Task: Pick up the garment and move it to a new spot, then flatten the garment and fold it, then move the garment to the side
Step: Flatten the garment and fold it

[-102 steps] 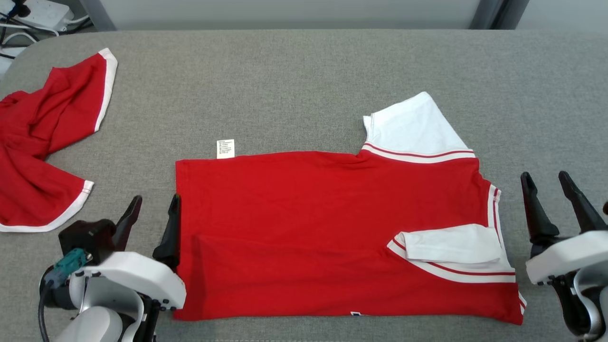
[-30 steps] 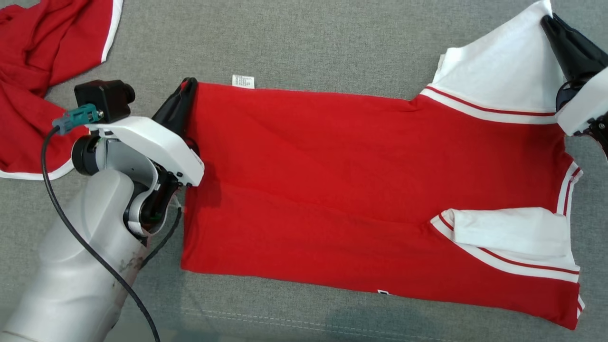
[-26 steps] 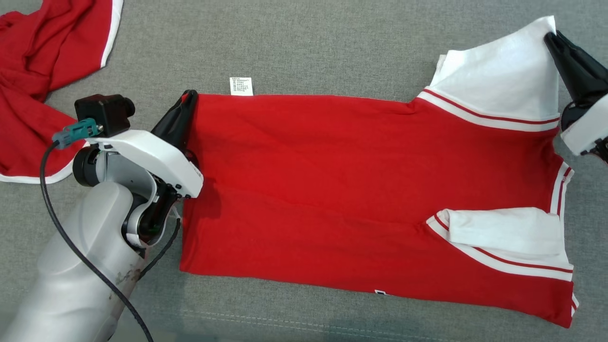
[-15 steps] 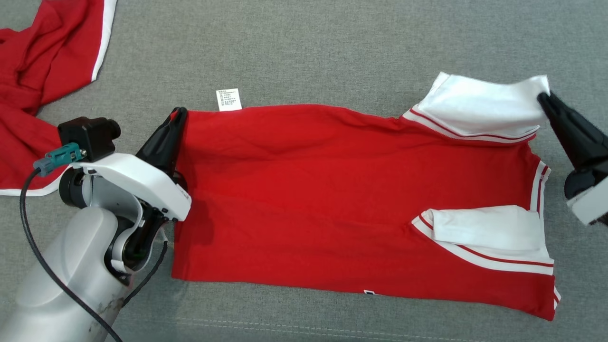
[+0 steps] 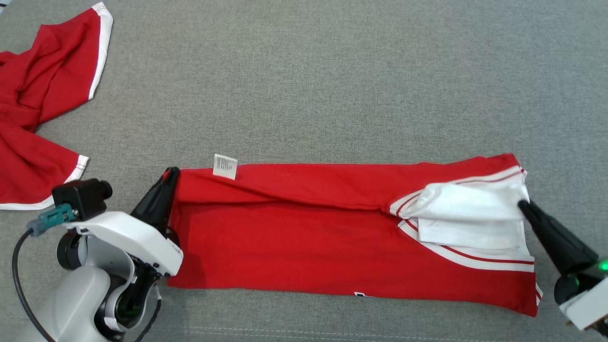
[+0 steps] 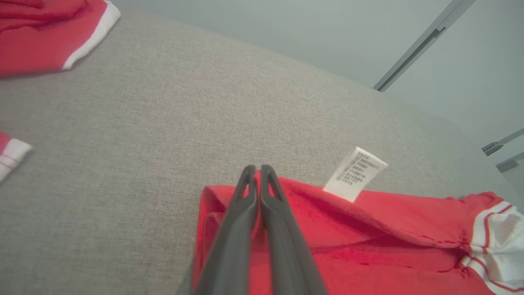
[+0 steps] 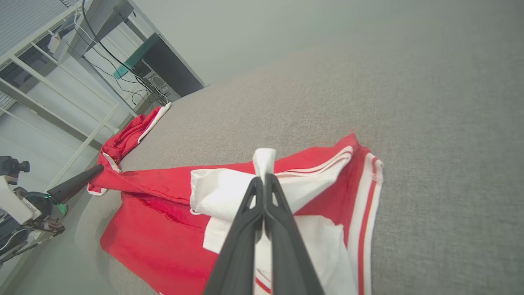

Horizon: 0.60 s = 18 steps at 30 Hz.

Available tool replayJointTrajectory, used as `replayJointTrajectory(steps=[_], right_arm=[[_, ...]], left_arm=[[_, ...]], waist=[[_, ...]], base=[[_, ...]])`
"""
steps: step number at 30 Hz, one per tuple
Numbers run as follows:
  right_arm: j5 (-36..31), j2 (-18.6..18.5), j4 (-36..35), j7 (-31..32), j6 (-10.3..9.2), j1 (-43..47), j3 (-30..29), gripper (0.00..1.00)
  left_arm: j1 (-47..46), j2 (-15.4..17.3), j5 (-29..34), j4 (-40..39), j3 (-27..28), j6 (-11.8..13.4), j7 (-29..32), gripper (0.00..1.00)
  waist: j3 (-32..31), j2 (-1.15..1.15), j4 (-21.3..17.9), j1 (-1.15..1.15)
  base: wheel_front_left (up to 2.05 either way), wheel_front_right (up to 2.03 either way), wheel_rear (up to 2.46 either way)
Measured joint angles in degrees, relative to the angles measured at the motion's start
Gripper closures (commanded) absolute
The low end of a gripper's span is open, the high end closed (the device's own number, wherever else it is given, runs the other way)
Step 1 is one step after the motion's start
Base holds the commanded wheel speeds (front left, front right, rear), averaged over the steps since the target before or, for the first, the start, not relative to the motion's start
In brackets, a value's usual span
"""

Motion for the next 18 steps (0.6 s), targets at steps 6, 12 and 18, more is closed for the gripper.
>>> replayJointTrajectory(steps=[6,12,18], right_arm=[[-0.2,1.6,-0.2,0.0,0.0,4.4,-0.4,1.0],[-0.2,4.5,0.3,0.3,0.0,7.2,-1.7,0.0],[-0.7,6.9,0.3,-1.2,0.0,9.7,-4.2,0.0]], left_arm=[[2.8,-0.4,-2.2,-0.1,0.1,0.4,0.3,1.0],[4.0,-0.5,-2.7,1.9,1.0,1.6,-1.2,0.0],[5.1,-0.4,1.4,1.8,2.0,5.1,-6.9,0.0]], waist=[[-0.6,0.0,-0.6,0.0],[-1.3,0.0,-0.9,0.0],[-2.3,0.0,-1.0,0.0]], base=[[0.0,0.0,0.0],[0.0,0.0,0.0],[0.0,0.0,0.0]])
